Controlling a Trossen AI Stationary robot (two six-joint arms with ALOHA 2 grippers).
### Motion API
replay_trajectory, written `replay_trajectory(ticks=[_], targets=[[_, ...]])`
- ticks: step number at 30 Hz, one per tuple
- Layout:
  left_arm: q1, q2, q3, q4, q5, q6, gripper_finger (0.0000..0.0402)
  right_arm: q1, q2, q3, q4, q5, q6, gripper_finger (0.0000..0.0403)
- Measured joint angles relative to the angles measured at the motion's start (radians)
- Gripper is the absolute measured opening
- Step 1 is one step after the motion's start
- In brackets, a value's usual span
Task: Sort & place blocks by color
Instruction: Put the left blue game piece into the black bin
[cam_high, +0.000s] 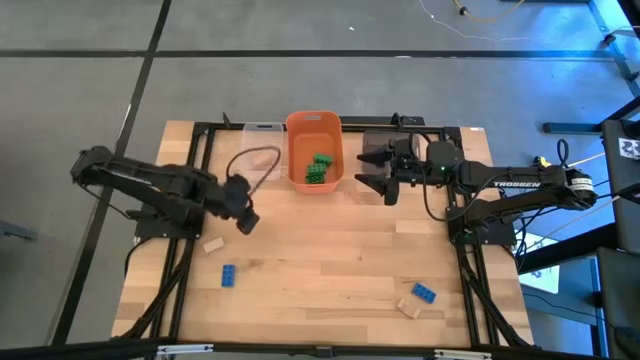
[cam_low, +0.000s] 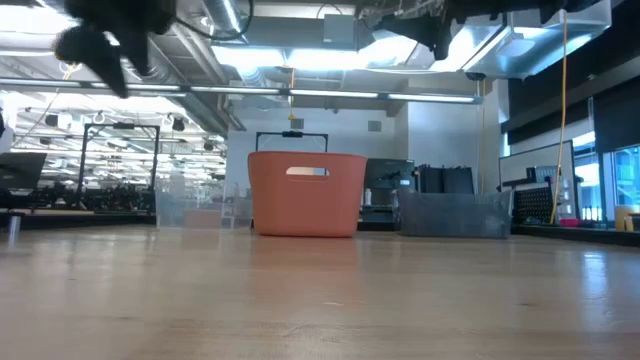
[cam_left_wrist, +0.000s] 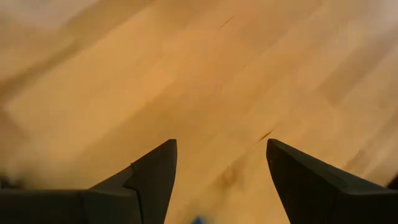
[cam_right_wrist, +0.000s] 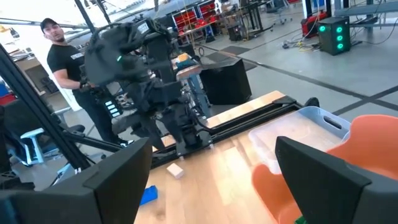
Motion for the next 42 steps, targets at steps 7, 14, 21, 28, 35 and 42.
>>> replay_trajectory(ticks=[7,14,21,28,35,42], targets=[[-0.196,0.084,0.000,-0.024,-0.023,-0.336,0.0239,0.000,0.000,0.000,0.000,-0.011,0.047,0.0341],[-0.340,0.134,0.000,0.053,-0.006,-0.492,0.0240,0.000,0.000,0.000,0.001,-0.070,0.090,0.0341],[-0.365,0.134,0.001,0.013,-0.073,-0.616,0.0240,0.000,0.000,0.000,0.000,-0.080,0.051,0.0341],[-0.366,0.140,0.001,0.007,0.007,-0.660,0.0240,0.008,0.000,0.000,-0.039,-0.080,0.095,0.0341],[-0.444,0.218,0.001,0.070,0.071,-0.765,0.0240,0.008,0.000,0.000,-0.076,-0.081,0.106,0.0341],[-0.571,0.399,0.156,-0.057,0.072,-0.927,0.0240,0.008,0.000,0.000,-0.090,-0.087,0.106,0.0341]])
